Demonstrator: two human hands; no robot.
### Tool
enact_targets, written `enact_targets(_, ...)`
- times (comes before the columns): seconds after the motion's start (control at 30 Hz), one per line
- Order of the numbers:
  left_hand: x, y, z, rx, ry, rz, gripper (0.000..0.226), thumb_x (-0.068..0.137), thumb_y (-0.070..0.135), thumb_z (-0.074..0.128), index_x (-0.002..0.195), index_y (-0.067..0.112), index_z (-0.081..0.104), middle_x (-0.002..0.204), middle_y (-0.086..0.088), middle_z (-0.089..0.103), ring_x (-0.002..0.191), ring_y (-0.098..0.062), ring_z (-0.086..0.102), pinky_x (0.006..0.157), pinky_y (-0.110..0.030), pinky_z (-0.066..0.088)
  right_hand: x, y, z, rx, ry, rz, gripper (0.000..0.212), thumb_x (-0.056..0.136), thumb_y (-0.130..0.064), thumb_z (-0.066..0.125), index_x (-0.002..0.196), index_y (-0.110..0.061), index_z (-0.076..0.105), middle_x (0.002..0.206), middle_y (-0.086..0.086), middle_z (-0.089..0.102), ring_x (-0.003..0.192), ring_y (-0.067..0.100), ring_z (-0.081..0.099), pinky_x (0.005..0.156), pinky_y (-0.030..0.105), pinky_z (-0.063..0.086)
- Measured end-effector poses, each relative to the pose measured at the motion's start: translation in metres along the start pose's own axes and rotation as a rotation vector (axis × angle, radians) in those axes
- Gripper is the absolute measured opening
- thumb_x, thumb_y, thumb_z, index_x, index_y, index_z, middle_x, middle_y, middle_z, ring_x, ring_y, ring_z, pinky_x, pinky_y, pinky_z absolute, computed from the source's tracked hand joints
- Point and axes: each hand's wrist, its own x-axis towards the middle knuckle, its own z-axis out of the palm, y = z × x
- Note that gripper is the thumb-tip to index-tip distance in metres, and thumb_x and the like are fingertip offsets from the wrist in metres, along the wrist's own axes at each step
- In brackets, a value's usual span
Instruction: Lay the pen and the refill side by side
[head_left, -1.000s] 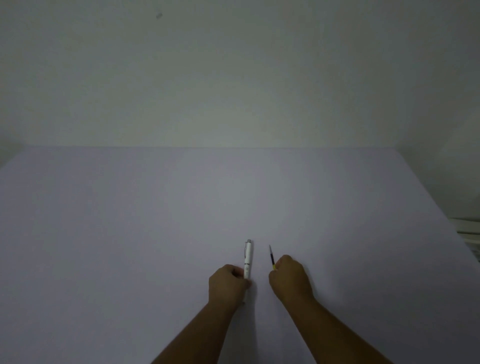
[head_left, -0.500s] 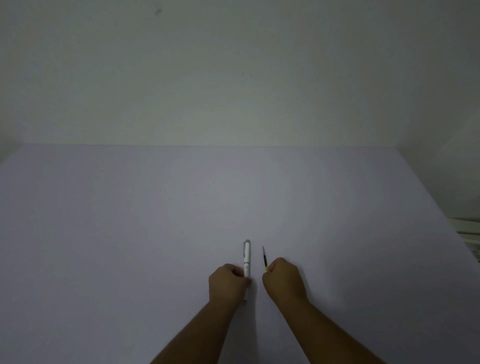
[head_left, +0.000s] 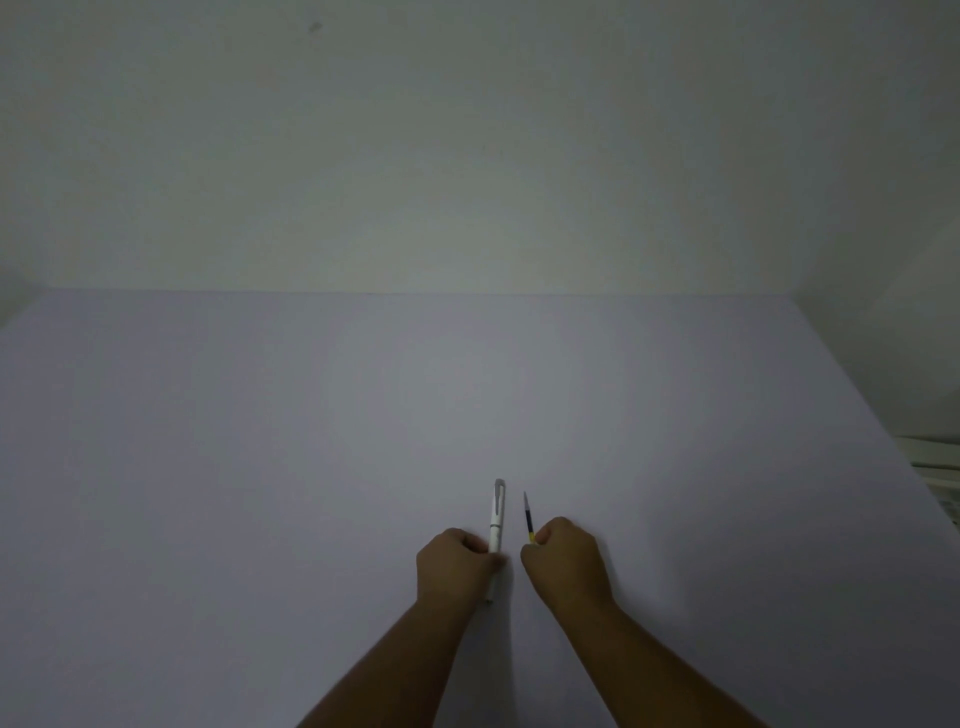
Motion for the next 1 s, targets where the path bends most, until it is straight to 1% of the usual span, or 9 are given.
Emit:
enact_targets(0.17,0.0009,0.0000,0.0000,0.025,0.013,0.004,0.020,0.074,0.025,0.076,0.089,0.012,0.070,0.077,0.003,0.063,0.071,-0.011,0.058,0.053,-0.011,0.041,-0.0006,0.0013,-0.0012,0.009,-0.003,-0.005,0.022,0.074,-0.019,0.058,0.092,-0.008,0.061,0.099,0.012,0.068,0.092,0.031,0.065,0.079,0.037,0.055)
enact_targets(0.27,0.0009,-0.0003,-0.0002,0.060,0.019,0.002,0.017,0.075,0.024,0.073,0.088,0.013,0.071,0.083,-0.002,0.069,0.078,-0.015,0.063,0.070,-0.022,0.052,-0.0012,0.0026,-0.0022,0.015,-0.010,-0.004,0.019,0.075,-0.020,0.059,0.091,-0.010,0.060,0.099,0.011,0.068,0.091,0.030,0.065,0.078,0.035,0.055)
enact_targets(0.4,0.0025,-0.0009,-0.0001,0.069,0.021,0.001,0.015,0.078,0.021,0.070,0.089,0.012,0.072,0.086,-0.005,0.072,0.071,-0.013,0.062,0.063,-0.019,0.049,-0.0015,0.0037,-0.0032,0.028,-0.009,-0.012,0.016,0.074,-0.019,0.059,0.088,-0.011,0.059,0.099,0.012,0.068,0.091,0.030,0.065,0.077,0.034,0.054)
enact_targets(0.6,0.0034,-0.0006,-0.0001,0.098,0.025,0.009,0.017,0.080,0.020,0.068,0.093,0.011,0.073,0.092,-0.007,0.074,0.082,-0.019,0.067,0.075,-0.024,0.052,-0.0026,0.0036,-0.0031,0.017,-0.010,-0.017,0.010,0.075,-0.021,0.059,0.082,-0.016,0.054,0.098,0.011,0.068,0.090,0.030,0.065,0.075,0.034,0.053)
enact_targets(0.67,0.0036,-0.0019,-0.0006,0.102,0.034,0.015,0.017,0.079,0.021,0.068,0.093,0.012,0.073,0.090,-0.006,0.074,0.080,-0.018,0.067,0.071,-0.022,0.053,-0.0026,0.0039,-0.0031,0.009,-0.010,-0.016,0.015,0.075,-0.021,0.059,0.087,-0.012,0.058,0.098,0.012,0.068,0.090,0.030,0.065,0.076,0.035,0.055)
enact_targets(0.77,0.0032,-0.0030,-0.0022,0.075,0.046,0.006,0.016,0.078,0.020,0.069,0.092,0.014,0.073,0.078,0.001,0.067,0.061,-0.008,0.059,0.045,-0.008,0.046,-0.0024,0.0032,-0.0029,0.011,-0.010,-0.014,0.017,0.075,-0.022,0.059,0.089,-0.012,0.059,0.098,0.011,0.068,0.089,0.029,0.065,0.077,0.035,0.056)
enact_targets(0.8,0.0034,-0.0033,-0.0025,0.063,0.049,0.004,0.015,0.078,0.020,0.069,0.092,0.014,0.072,0.076,0.002,0.065,0.060,-0.007,0.058,0.044,-0.008,0.045,-0.0023,0.0031,-0.0027,0.013,-0.009,-0.014,0.016,0.075,-0.022,0.059,0.088,-0.013,0.059,0.097,0.010,0.068,0.088,0.029,0.065,0.077,0.035,0.056)
enact_targets(0.97,0.0039,-0.0053,-0.0029,0.061,0.043,0.001,0.014,0.079,0.021,0.067,0.091,0.015,0.072,0.080,0.000,0.068,0.065,-0.009,0.059,0.055,-0.014,0.047,-0.0025,0.0039,-0.0023,0.010,-0.005,-0.012,0.020,0.076,-0.023,0.060,0.093,-0.012,0.061,0.099,0.010,0.068,0.090,0.028,0.065,0.075,0.032,0.053)
enact_targets(1.0,0.0047,-0.0062,-0.0025,0.053,0.046,0.004,0.013,0.079,0.022,0.068,0.089,0.015,0.071,0.078,0.002,0.067,0.065,-0.008,0.059,0.053,-0.013,0.047,-0.0027,0.0038,-0.0022,0.010,-0.004,-0.011,0.021,0.076,-0.023,0.060,0.093,-0.012,0.061,0.099,0.010,0.068,0.090,0.028,0.065,0.075,0.032,0.053)
